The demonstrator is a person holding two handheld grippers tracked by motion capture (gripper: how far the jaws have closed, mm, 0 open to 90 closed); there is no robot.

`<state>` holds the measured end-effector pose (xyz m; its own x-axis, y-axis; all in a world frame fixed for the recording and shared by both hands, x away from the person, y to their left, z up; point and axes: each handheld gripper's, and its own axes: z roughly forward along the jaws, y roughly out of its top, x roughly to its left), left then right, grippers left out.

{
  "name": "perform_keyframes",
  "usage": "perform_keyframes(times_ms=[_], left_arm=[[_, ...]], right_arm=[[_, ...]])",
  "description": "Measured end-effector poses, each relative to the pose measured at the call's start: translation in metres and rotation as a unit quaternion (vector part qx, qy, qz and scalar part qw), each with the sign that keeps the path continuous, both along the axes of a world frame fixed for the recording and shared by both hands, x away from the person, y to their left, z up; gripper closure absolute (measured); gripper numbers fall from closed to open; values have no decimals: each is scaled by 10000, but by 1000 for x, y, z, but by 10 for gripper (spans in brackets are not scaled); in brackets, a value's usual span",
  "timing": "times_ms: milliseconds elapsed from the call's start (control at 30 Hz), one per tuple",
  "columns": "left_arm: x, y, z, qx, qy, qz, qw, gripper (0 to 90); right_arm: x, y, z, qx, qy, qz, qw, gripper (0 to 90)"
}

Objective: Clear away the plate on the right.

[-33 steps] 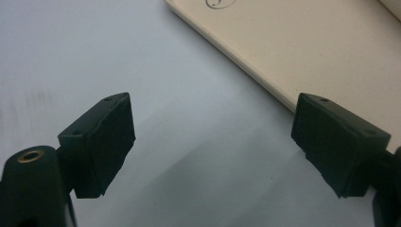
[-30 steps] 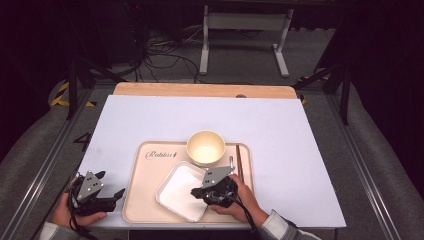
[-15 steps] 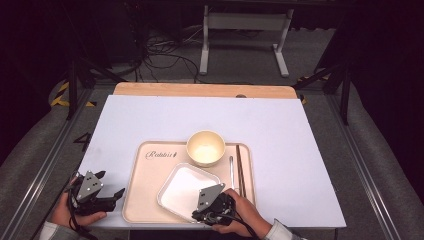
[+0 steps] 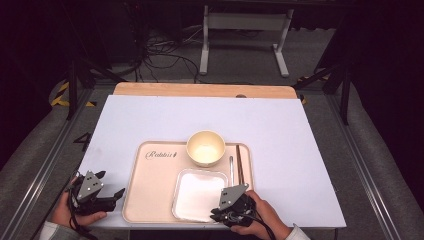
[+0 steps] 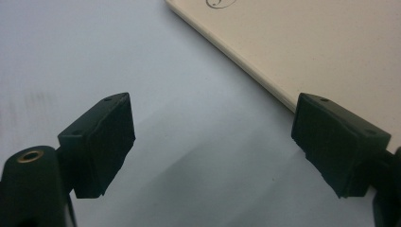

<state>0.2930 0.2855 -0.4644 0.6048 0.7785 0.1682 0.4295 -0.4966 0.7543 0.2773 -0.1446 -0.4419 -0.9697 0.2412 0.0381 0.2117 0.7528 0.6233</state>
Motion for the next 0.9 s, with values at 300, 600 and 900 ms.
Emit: perform_keyframes(times_ms=[300,600,900], left_arm=[[0,0,0,12,0,-9,10000,149],[0,0,1,63,-23,-11,10000,149],[0,-1,0,78,-16,-28,10000,150]], right_arm=[[0,-3,1,84,-139,-64,9998,776],[2,1,-1,110,-188,-78,9997,786],[7,-2,3,267,-277,-210,9990,768]])
